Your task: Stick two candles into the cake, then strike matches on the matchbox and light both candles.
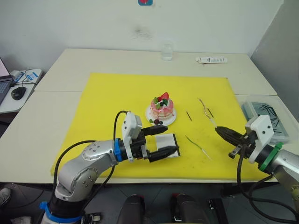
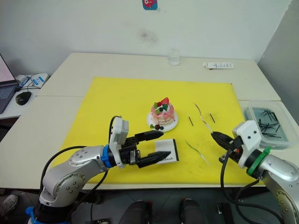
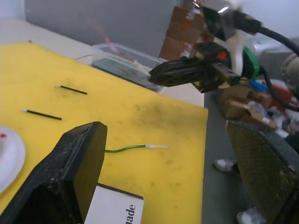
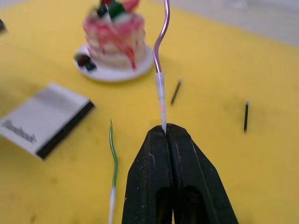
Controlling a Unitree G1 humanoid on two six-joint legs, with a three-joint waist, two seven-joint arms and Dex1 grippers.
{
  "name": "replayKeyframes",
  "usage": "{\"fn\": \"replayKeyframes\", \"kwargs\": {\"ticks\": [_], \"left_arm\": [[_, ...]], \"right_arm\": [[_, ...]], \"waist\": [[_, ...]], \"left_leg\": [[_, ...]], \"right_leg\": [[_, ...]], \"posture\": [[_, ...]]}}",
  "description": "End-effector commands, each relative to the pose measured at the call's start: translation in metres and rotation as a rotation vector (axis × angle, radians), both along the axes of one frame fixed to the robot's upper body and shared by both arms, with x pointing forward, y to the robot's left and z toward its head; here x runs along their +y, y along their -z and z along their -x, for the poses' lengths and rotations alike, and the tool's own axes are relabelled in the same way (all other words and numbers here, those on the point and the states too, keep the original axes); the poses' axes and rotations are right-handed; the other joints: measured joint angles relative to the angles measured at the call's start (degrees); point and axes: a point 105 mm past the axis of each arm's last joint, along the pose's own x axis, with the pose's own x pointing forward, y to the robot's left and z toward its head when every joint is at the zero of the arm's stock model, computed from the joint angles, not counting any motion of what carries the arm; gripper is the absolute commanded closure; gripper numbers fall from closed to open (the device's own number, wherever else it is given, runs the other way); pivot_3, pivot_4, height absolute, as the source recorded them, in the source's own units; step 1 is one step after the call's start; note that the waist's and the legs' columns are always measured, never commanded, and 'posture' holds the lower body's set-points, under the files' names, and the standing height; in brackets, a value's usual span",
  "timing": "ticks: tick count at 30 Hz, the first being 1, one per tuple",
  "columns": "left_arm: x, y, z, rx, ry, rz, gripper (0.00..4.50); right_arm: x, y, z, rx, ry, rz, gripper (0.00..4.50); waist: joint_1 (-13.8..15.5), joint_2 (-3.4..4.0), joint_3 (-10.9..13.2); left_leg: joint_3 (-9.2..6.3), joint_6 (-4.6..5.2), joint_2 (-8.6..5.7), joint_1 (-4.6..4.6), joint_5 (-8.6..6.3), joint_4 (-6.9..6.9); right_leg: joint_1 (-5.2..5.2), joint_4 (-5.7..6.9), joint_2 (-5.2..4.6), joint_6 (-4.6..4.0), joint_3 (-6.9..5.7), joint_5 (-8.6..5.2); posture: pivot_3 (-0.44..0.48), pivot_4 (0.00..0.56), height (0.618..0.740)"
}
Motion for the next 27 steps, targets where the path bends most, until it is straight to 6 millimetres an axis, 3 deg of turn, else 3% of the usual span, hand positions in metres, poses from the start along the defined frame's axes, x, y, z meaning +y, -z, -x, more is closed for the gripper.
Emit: {"fn": "replayKeyframes", "kwargs": {"ticks": [1,4,8,17,27], "left_arm": [[-0.002,-0.024,-0.014,0.021,-0.067,0.112,0.0],[-0.008,-0.031,-0.022,0.044,-0.096,0.168,0.37],[-0.022,-0.033,-0.025,0.086,-0.096,0.212,1.38],[-0.042,-0.036,-0.027,0.136,-0.103,0.306,1.38],[-0.052,-0.043,-0.032,0.106,-0.13,0.365,1.38]], "right_arm": [[0.022,-0.017,0.001,-0.116,-0.087,0.002,4.46],[0.034,-0.017,-0.002,-0.163,-0.128,0.013,4.5],[0.039,-0.02,-0.008,-0.21,-0.123,-0.004,4.5],[0.053,-0.032,-0.013,-0.264,-0.169,-0.042,4.5],[0.058,-0.038,-0.011,-0.263,-0.194,-0.072,4.5]], "waist": [[0.03,0.0,0.0],[0.03,-0.01,0.0],[0.03,-0.01,0.0],[0.06,0.0,0.0],[0.08,0.0,0.0]], "left_leg": [[0.02,0.0,-0.02,0.0,0.0,0.01],[0.04,0.0,-0.06,0.0,0.0,0.01],[0.09,0.0,-0.09,0.0,0.01,0.02],[0.06,0.01,-0.07,0.02,0.01,0.03],[0.07,0.01,-0.08,0.01,0.01,0.03]], "right_leg": [[0.01,0.0,0.0,0.02,0.02,0.01],[0.02,-0.02,0.0,0.09,0.05,0.05],[0.02,-0.01,0.0,0.34,0.09,0.19],[0.02,0.05,0.04,0.37,0.09,0.23],[0.02,0.03,0.05,0.37,0.1,0.23]], "posture": [[0.0,0.15,0.74],[0.0,0.15,0.74],[0.0,0.15,0.74],[0.0,0.15,0.74],[0.0,0.15,0.74]]}}
